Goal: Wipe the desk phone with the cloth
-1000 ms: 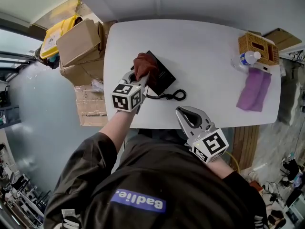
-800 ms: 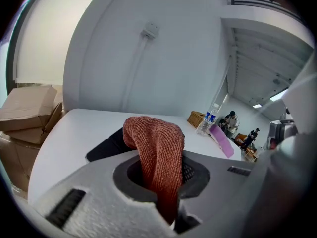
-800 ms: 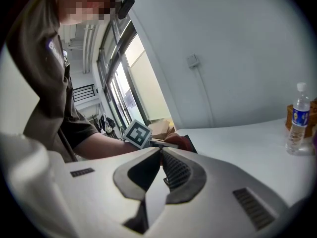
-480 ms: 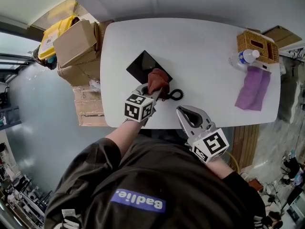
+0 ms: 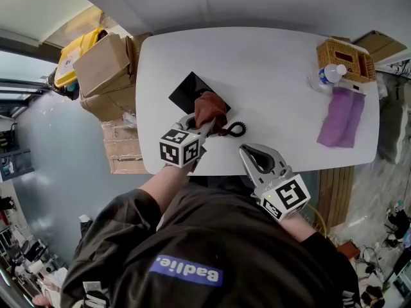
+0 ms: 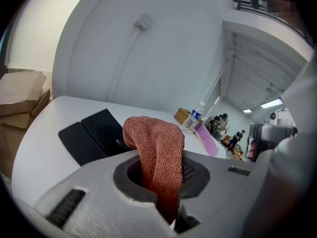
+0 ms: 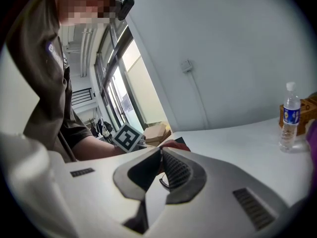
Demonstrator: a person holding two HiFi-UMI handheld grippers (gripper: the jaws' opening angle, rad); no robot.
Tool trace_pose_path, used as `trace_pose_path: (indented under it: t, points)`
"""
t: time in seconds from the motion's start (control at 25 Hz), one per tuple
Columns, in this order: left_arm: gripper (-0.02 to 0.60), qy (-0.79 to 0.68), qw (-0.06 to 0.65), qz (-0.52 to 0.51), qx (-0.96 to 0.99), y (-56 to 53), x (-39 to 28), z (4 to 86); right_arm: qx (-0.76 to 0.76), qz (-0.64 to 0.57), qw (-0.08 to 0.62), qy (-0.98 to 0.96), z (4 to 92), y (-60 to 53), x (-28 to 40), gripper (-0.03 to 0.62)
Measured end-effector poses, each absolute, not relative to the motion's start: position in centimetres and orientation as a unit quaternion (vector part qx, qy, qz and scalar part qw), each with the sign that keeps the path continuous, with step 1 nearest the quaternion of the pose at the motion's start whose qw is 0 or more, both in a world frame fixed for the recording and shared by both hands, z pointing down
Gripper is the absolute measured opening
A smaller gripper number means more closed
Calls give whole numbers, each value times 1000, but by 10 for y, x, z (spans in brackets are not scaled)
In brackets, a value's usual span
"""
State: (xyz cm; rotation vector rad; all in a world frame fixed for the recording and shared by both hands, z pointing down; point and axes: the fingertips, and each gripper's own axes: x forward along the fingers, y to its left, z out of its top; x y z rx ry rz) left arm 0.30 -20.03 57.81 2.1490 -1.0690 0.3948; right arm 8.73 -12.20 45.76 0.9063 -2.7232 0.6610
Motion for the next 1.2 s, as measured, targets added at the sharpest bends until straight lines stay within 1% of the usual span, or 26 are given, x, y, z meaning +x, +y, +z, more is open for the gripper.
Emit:
trace_pose_path:
  t: [0.24, 0.44, 0.76, 1.2]
  points:
    - [54, -462, 337, 113, 812, -245, -37, 551, 304, 223, 98, -921, 457, -124, 88, 35]
    - [54, -489, 346, 95, 795, -271, -51, 549, 298, 224, 103, -922, 459, -124, 91, 35]
    - [54, -488, 383, 105, 777, -273, -30, 575, 300, 229, 105, -920, 463, -125, 107, 35]
    - [54, -455, 427, 144, 769, -235, 18, 612, 306, 239, 100, -916, 467, -124, 137, 35]
